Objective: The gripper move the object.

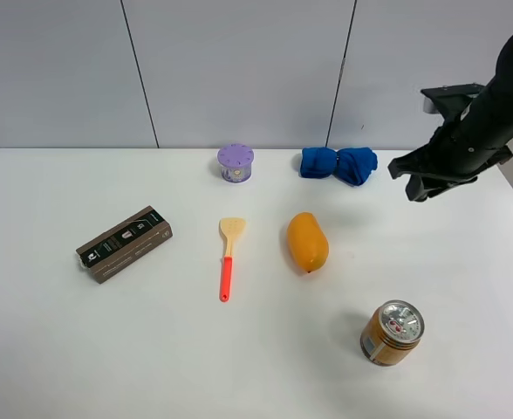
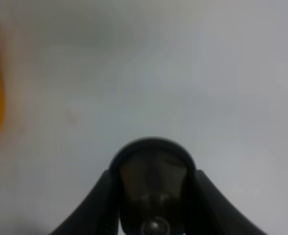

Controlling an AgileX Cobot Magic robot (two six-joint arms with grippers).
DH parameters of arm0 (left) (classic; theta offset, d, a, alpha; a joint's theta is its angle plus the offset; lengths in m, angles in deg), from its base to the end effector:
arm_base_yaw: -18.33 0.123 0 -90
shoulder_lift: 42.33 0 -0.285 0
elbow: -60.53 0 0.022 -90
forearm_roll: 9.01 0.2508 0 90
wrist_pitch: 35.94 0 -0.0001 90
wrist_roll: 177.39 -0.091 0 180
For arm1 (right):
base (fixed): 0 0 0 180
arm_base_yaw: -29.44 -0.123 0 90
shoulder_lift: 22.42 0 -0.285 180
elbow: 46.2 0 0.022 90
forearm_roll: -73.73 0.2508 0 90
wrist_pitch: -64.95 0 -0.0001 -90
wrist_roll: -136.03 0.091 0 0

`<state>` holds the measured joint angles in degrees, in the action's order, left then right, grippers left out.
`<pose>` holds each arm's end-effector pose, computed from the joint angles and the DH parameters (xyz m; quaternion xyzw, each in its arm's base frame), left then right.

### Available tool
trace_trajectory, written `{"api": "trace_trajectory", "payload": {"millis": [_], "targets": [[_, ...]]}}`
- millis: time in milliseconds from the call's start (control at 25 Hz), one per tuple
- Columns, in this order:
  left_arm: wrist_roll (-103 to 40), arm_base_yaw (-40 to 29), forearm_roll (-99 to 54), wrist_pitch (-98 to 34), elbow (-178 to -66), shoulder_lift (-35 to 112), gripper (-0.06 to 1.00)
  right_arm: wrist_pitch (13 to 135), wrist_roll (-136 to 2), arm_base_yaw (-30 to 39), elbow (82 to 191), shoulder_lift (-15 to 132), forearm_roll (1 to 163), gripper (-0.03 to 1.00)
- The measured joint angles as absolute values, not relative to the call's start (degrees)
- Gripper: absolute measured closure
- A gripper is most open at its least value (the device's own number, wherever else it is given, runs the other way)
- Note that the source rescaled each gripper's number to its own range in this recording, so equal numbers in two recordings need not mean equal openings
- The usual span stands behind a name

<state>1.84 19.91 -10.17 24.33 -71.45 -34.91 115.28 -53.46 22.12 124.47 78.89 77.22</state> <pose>-0.0066 -0.0018 0.2806 -0.0056 0.8466 0.0008 0.5321 0.3248 0.0460 0.2487 -0.1290 0.9774 0.0232 0.1657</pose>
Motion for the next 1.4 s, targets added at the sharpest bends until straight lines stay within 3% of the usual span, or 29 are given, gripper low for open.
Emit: {"api": "trace_trajectory", "payload": {"millis": [360, 640, 1160, 1400], "targets": [[1.84, 19.91, -10.11, 24.33, -71.45, -34.91, -0.06, 104.08, -52.88, 9.98, 124.47, 77.33, 78.36, 0.97], [1.84, 19.91, -10.11, 24.33, -71.45, -34.91, -0.06, 96.54, -50.93, 6.94, 127.35, 79.64, 79.17, 0.97], [1.84, 19.91, -10.11, 24.33, -71.45, -34.91, -0.06, 104.26, -53.92, 1.06, 154.06, 101.38, 78.13, 0.97], [1.84, 19.91, -10.11, 24.33, -71.45, -34.91, -0.06, 108.41, -53.96, -1.48, 158.56, 109.34, 75.26, 0.97]]}}
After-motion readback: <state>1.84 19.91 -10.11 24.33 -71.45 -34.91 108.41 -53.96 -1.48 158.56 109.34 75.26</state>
